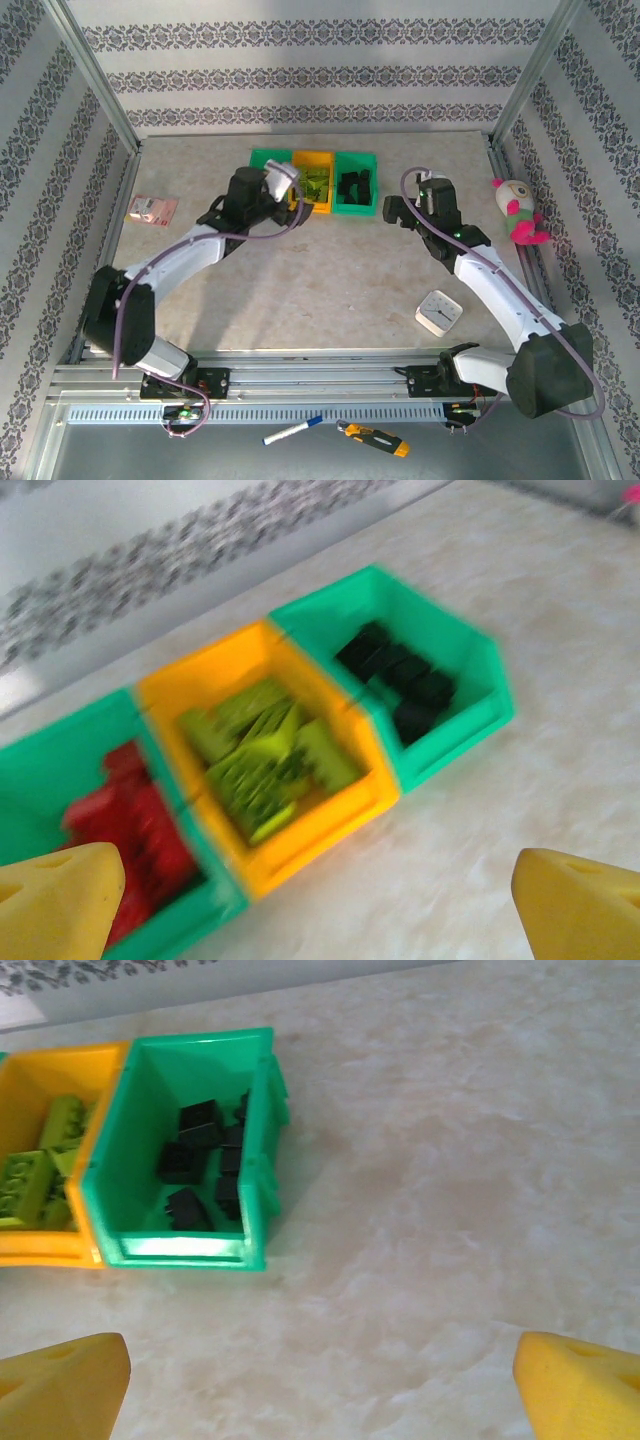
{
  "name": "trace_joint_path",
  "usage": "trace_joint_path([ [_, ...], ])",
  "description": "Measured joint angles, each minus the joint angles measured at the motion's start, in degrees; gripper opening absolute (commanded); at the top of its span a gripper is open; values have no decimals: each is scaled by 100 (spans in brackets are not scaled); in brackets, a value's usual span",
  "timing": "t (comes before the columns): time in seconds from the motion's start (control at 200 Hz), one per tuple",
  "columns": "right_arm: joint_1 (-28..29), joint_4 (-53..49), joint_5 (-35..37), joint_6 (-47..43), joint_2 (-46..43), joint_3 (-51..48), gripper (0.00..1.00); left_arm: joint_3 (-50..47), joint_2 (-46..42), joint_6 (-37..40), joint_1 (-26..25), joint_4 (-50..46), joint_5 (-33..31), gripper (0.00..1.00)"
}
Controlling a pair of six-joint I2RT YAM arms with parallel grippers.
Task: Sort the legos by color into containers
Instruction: Reset both arms
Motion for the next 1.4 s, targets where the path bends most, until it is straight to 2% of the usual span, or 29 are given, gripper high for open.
trace_joint_path([
  [0.135, -367, 750, -33, -249, 13, -717, 98, -1384, -809, -273, 404, 420, -597, 99],
  [0.21, -527, 1510, 31, -409, 13, -1325, 98, -2044, -1172, -426, 706, 538, -881, 99],
  [0.305, -763, 2063, 153, -494, 61, -1853, 98, -2557, -1486, -509, 1032, 610, -1128, 99],
  [0.425, -1088, 2702, 330, -789, 205, -1932, 98, -2896, -1650, -529, 1401, 909, -1182, 99],
  [0.605, -1434, 4229, 323, -1086, 835, -2247, 98, -3366, -1086, -573, 1980, 2203, -984, 99],
  [0.854, -1414, 6109, 186, -1294, 1849, -3056, 98, -3429, -201, -549, 2135, 3265, -763, 99],
  [0.989, -1414, 6380, 107, -1364, 1873, -3099, 98, -3429, 396, -671, 2503, 3991, -573, 99],
  [1.064, -1414, 6502, 76, -1368, 1873, -3099, 98, -3429, 649, -726, 2614, 4092, -551, 99],
  [1.399, -1414, 6627, 24, -1368, 1873, -3099, 98, -3434, 704, -793, 2621, 4439, -470, 99],
])
